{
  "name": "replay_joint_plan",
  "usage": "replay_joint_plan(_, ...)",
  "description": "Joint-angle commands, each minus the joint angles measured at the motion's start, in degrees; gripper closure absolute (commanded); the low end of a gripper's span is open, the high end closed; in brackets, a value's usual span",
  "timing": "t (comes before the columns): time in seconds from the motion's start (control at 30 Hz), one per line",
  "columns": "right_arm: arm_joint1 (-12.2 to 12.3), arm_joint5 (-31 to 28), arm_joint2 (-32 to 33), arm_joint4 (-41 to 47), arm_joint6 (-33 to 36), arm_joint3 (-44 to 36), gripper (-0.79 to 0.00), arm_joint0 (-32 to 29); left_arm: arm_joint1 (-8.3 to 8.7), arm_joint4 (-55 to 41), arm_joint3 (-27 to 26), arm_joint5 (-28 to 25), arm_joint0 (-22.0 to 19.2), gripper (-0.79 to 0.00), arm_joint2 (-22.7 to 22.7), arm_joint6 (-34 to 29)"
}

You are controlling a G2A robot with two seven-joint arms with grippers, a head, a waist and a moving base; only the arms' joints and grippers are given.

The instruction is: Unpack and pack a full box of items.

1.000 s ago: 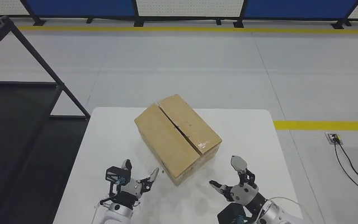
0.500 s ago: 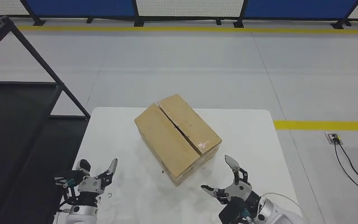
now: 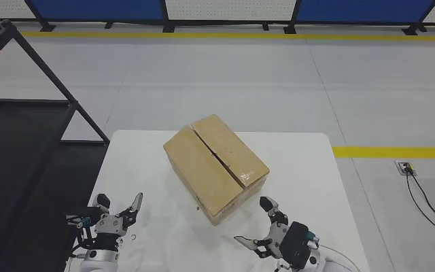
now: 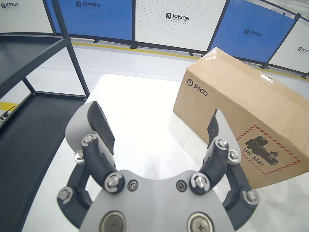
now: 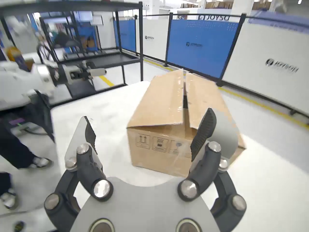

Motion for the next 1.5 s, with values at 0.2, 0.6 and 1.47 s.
replay_joint_plan(0.2,0.0,-0.01,-0.07,2.82,-0.07,0.07,-0.785,0.08,0.0,0.0,0.0,0.0,0.0,-0.785,-0.01,0.0)
replay_joint_plan(0.6,-0.98,8.45,-4.78,23.62,16.52,3.48,-0.785,5.45,0.0,0.0,0.0,0.0,0.0,-0.785,-0.01,0.0)
replay_joint_plan(1.47,-1.62,18.01,-4.45,49.2,27.23,5.63,-0.785,8.8,0.0,0.0,0.0,0.0,0.0,-0.785,-0.01,0.0)
